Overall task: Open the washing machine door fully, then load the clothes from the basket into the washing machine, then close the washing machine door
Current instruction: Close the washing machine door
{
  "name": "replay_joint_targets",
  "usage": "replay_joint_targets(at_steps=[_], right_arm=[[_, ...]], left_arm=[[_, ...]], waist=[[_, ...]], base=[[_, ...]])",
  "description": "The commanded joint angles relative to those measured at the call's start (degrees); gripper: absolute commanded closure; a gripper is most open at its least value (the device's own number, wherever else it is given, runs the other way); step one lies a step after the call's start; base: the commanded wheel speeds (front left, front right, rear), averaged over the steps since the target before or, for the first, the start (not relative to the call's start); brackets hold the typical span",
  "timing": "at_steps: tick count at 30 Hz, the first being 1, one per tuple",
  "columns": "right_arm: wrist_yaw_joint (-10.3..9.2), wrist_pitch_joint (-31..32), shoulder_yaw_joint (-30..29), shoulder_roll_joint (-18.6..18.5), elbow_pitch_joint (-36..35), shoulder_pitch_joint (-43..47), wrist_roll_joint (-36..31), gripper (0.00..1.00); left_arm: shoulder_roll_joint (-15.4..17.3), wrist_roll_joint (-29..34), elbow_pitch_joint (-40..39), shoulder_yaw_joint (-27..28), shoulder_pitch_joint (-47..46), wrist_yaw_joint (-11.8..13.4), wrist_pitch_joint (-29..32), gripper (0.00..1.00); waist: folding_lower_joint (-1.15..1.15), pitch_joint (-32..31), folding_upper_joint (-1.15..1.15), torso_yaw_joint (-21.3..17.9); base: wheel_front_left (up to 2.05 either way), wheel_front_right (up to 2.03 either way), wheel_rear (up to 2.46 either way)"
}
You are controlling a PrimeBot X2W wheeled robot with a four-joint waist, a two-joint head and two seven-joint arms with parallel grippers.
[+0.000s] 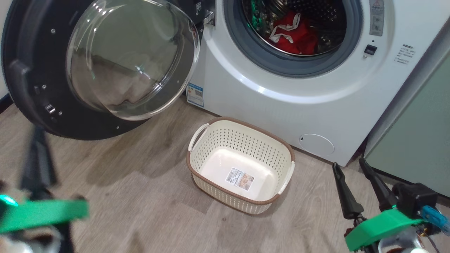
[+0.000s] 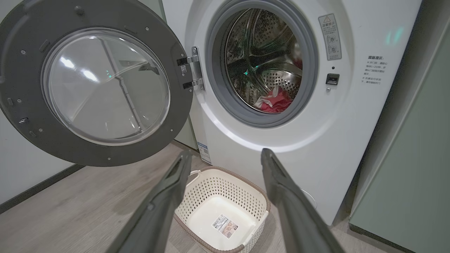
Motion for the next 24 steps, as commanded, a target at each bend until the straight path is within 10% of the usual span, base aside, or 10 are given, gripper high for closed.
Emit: replay_joint_targets(at_steps=[1, 12, 24], right_arm=[[0.0, -0.3, 0.8, -0.5, -2.4, -1.0, 0.6, 0.0], [0.0, 0.2, 0.8, -0.5, -4.4, -2.3, 0.0, 0.0], [0.0, 2.4, 0.9, -0.5, -7.4, -4.7, -2.4, 0.0]], left_arm=[[2.2, -2.6, -4.5, 5.5, -6.3, -0.9, -0.5, 1.0], [13.0, -34.7, 3.1, 24.5, -29.4, -10.6, 10.6, 1.0], [24.1, -49.1, 36.4, 31.4, -44.0, -8.3, 23.8, 1.0]], waist=[[0.0, 0.4, 0.0, 0.2], [0.0, 3.5, 0.0, -1.1], [0.0, 8.9, 0.0, -4.9]], base=[[0.0, 0.0, 0.0], [0.0, 0.0, 0.0], [0.0, 0.0, 0.0]])
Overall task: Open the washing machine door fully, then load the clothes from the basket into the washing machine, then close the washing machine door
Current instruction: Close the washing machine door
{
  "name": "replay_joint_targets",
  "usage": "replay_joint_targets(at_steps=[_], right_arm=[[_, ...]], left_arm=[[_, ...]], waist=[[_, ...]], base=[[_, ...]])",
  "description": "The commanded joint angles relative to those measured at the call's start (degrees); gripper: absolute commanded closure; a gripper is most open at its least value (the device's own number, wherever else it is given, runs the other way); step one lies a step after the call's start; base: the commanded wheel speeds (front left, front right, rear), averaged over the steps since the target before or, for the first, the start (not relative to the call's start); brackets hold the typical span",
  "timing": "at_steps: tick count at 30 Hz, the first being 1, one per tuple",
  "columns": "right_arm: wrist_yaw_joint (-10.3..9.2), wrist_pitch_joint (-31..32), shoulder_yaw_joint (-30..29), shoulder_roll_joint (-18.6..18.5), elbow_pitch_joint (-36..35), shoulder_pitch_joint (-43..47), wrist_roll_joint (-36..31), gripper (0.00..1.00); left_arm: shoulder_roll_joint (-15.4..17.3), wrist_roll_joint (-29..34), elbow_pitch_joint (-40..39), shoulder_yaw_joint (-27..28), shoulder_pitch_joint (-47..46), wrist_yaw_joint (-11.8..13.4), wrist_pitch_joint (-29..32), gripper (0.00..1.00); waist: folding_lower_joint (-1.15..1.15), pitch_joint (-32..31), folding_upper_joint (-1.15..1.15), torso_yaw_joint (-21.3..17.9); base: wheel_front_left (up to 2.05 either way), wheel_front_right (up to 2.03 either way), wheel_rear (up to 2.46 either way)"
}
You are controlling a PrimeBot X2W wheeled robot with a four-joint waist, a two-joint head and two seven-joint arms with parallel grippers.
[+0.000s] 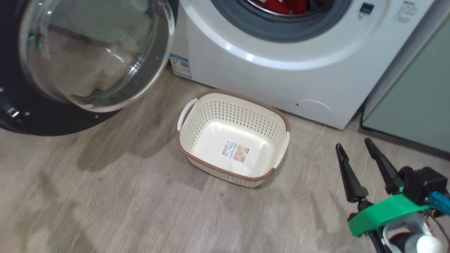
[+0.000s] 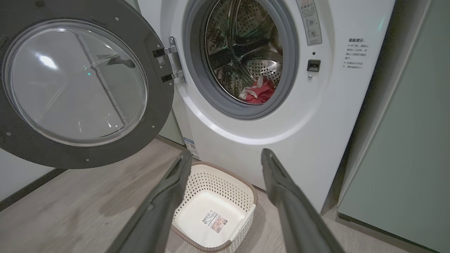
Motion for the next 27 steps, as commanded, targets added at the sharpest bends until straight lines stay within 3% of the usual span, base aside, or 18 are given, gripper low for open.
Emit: replay_joint_targets(at_steps=[1, 10, 18, 27], right_arm=[[0.0, 0.3, 1.3, -0.5, -2.5, -2.8, -0.5, 0.0], [0.0, 2.1, 1.1, -0.5, -4.9, -4.8, -2.2, 0.0], [0.0, 3.3, 1.0, -0.5, -6.1, -6.0, -3.2, 0.0], [0.0, 4.0, 1.5, -0.5, -6.5, -6.9, -3.6, 0.0]], left_arm=[[4.5, 0.0, -0.1, 1.5, -2.0, 0.3, 0.7, 1.0], [3.3, -3.3, 13.6, 2.2, -2.2, -1.7, 4.2, 1.0], [-0.1, -6.8, 18.6, 2.4, -3.4, -5.4, 7.2, 1.0], [-1.5, -7.8, 22.0, 2.0, -5.1, -8.1, 8.0, 1.0]], waist=[[0.0, 1.6, 0.0, -1.1], [0.0, 6.6, 0.0, -2.4], [0.0, 9.2, 0.0, -2.3], [0.0, 10.5, 0.0, -2.9]], base=[[0.0, 0.0, 0.0], [0.0, 0.0, 0.0], [0.0, 0.0, 0.0], [0.0, 0.0, 0.0]])
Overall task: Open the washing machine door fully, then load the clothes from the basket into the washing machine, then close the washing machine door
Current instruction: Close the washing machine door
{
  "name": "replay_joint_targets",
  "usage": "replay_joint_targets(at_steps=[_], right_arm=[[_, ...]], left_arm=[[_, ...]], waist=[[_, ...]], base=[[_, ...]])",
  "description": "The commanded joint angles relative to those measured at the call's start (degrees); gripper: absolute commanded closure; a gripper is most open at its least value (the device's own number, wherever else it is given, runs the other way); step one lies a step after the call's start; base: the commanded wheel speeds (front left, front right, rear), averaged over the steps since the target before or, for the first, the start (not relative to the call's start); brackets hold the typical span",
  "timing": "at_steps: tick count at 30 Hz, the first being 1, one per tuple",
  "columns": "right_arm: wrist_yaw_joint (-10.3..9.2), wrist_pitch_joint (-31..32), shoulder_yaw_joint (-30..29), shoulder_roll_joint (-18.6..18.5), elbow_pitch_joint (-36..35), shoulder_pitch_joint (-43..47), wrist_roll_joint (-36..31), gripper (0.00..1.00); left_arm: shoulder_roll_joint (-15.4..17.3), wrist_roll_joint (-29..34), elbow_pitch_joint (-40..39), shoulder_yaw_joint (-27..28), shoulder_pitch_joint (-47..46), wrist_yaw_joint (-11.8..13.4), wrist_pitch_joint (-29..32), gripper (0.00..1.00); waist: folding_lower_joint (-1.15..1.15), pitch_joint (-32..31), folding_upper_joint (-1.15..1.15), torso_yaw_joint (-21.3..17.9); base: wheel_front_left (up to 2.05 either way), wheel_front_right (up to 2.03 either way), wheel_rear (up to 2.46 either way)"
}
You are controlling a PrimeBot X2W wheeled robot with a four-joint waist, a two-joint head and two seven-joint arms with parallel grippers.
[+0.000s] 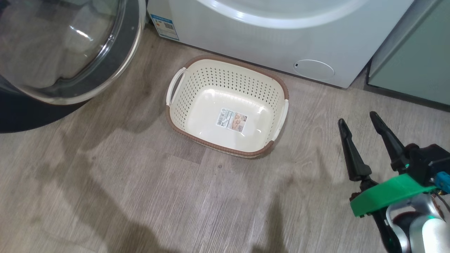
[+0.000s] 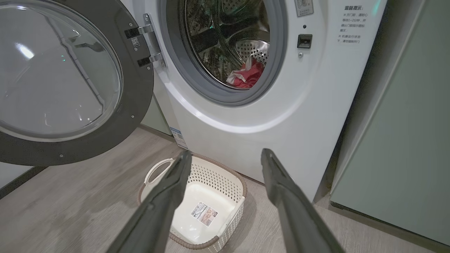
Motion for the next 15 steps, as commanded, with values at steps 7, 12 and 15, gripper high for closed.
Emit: replay_joint_targets(at_steps=[7, 12, 15], right_arm=[[0.0, 0.1, 1.4, -0.4, -2.4, -1.7, -0.5, 0.0], [0.0, -0.2, 1.2, -0.4, -2.0, -1.6, -0.2, 0.0], [0.0, -0.4, 1.1, -0.4, -1.6, -1.4, 0.1, 0.0]], left_arm=[[3.5, -1.4, 0.1, 0.6, -1.9, -2.1, 2.7, 1.0], [3.2, -3.0, -0.1, 0.6, -1.2, -3.4, 6.6, 1.0], [3.0, -4.3, -0.5, 0.7, -0.5, -3.9, 9.5, 1.0]], waist=[[-0.01, 0.5, 0.0, -0.6], [-0.01, 0.1, 0.0, -0.6], [-0.01, -0.6, 0.0, -0.4]], base=[[0.0, 0.0, 0.0], [0.0, 0.0, 0.0], [0.0, 0.0, 0.0]])
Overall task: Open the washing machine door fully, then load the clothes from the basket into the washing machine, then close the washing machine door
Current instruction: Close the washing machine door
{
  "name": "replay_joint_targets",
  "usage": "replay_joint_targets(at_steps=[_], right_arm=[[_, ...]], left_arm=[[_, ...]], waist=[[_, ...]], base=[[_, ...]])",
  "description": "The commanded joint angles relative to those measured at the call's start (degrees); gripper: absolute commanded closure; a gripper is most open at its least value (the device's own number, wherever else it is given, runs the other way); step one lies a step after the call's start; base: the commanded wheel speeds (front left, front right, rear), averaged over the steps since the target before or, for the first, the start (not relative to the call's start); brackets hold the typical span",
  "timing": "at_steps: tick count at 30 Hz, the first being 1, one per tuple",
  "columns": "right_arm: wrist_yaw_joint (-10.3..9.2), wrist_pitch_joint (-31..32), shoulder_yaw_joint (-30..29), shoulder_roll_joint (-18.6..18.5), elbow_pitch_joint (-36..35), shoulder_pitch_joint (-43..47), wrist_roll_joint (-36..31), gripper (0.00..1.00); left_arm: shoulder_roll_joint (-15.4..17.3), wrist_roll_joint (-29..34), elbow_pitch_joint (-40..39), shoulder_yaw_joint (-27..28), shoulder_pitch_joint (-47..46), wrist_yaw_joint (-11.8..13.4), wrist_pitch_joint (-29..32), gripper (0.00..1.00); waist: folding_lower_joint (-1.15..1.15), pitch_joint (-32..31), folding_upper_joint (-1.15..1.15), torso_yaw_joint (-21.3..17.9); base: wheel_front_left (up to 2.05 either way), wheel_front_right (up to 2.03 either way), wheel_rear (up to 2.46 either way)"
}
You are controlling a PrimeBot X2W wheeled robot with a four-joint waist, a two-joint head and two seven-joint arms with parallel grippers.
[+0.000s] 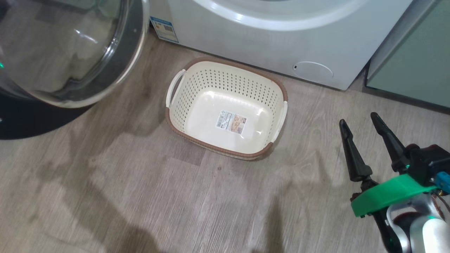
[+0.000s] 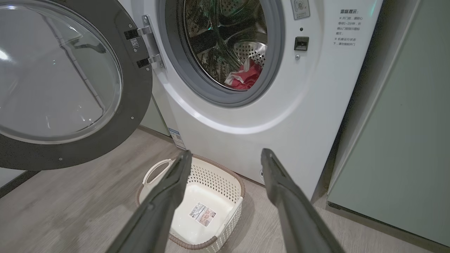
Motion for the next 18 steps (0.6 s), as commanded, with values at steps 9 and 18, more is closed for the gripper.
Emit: replay_joint_targets(at_steps=[9, 18], right_arm=[[0.0, -1.4, 1.8, -0.4, -0.6, -0.9, 1.3, 0.0], [0.0, -3.8, 2.0, -0.4, 1.7, -0.5, 3.4, 0.0]], left_arm=[[2.5, -3.2, -5.3, 0.8, 3.0, -1.6, 8.1, 1.0], [0.1, -6.6, -11.6, 2.7, 8.8, -2.2, 12.9, 1.0]], waist=[[0.0, -2.2, 0.0, 0.1], [0.0, -4.1, 0.0, -0.8]], base=[[0.0, 0.0, 0.0], [0.0, 0.0, 0.0]])
